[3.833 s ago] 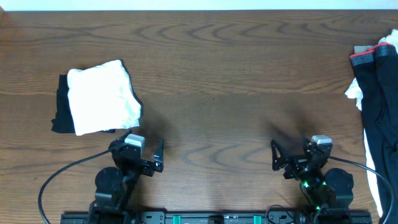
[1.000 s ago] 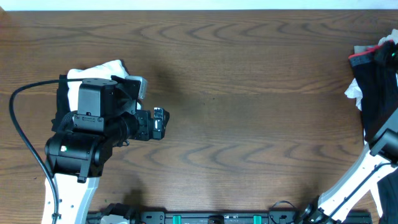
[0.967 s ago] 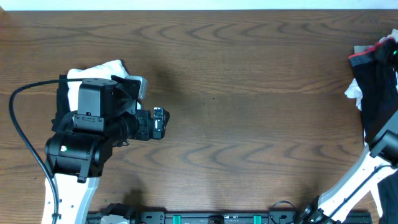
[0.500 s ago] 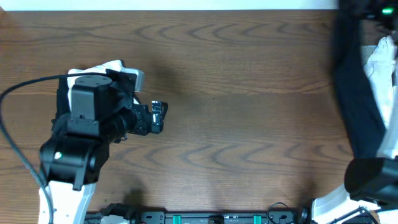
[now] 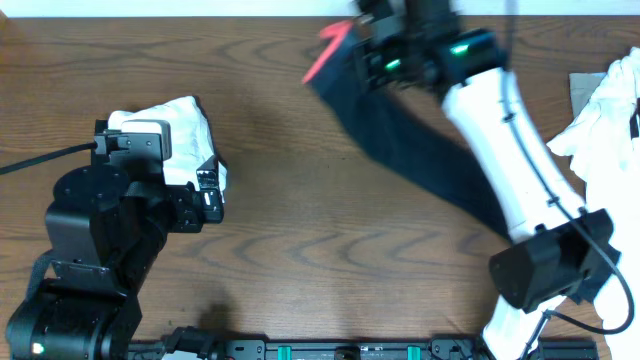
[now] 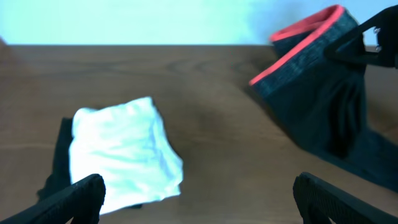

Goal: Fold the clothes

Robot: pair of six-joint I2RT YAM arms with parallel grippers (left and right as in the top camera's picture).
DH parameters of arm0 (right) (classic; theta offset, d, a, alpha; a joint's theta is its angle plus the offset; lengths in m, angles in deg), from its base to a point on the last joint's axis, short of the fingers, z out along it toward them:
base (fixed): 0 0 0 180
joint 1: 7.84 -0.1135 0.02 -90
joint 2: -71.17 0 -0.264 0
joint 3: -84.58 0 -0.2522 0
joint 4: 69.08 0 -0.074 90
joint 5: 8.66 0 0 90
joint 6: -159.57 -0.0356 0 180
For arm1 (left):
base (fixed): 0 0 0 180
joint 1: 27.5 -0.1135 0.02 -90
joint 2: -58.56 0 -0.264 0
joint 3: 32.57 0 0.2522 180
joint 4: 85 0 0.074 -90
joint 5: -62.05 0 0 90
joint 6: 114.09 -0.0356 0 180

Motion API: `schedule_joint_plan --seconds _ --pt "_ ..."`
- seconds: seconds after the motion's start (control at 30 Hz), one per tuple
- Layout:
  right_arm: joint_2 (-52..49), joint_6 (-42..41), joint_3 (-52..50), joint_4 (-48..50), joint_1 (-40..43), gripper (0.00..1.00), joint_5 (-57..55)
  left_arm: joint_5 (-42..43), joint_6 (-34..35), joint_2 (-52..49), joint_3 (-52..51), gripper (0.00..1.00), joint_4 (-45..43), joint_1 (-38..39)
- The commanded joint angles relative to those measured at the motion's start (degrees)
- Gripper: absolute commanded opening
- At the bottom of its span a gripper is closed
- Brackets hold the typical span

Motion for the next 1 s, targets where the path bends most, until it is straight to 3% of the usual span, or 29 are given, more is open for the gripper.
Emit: schedule_joint_plan --seconds 0.0,0.07,0.33,0.67,0.77,0.97 --pt "0.1 3.9 0.4 -0.1 -3.2 0.22 -7.5 -2.9 -1.8 -0.6 0.7 0.98 1.4 0.2" --pt "0.3 3.9 0.4 -0.9 -3.7 0.41 -10.9 -4.2 -1.8 -0.9 0.7 0.98 2.4 0.2" --pt "0.3 2.0 0.4 -6.9 4.2 0.62 -12.8 -5.3 -1.8 -4.4 0.6 0.98 4.5 0.2" --pt "0.3 0.2 0.4 -21.4 17.8 0.68 -12.5 1.0 -1.3 -19.2 0.6 0.99 7.8 0.2" --pt "0.3 -2.1 0.4 -27.6 21.0 0.64 -12.8 3.3 -1.3 -25.2 0.6 0.91 8.2 0.2" --pt "0.3 -6.0 -2.5 -34.3 27.6 0.59 -18.1 4.1 -1.4 -30.6 0.6 0.89 8.2 0.2"
